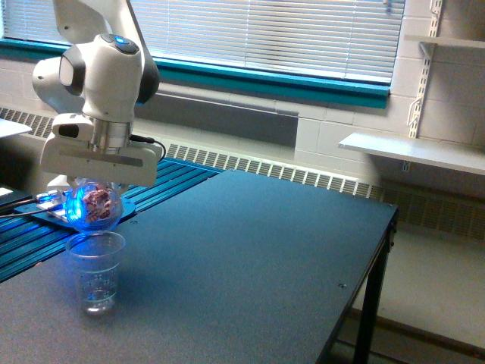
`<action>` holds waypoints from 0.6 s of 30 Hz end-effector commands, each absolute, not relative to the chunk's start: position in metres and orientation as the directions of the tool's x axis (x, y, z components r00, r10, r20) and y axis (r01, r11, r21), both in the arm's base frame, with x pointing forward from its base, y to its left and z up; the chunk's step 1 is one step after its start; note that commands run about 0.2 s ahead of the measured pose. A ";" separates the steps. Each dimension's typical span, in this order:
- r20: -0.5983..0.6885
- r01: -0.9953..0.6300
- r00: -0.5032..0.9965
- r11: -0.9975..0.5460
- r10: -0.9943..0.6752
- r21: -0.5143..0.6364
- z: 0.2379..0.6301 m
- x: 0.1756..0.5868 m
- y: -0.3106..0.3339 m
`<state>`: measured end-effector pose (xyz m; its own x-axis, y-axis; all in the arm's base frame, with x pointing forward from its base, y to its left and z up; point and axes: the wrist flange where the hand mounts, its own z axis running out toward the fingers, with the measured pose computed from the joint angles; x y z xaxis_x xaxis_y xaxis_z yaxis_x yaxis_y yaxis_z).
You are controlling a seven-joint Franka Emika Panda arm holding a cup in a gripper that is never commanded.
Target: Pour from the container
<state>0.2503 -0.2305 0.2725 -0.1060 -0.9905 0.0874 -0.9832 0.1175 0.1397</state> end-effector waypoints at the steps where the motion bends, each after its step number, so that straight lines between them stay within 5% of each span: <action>1: 0.090 -0.984 -0.120 0.130 -0.989 0.122 0.281 0.259 -0.233; 18: -0.048 -0.976 -0.176 0.168 -0.983 0.142 0.269 0.252 -0.221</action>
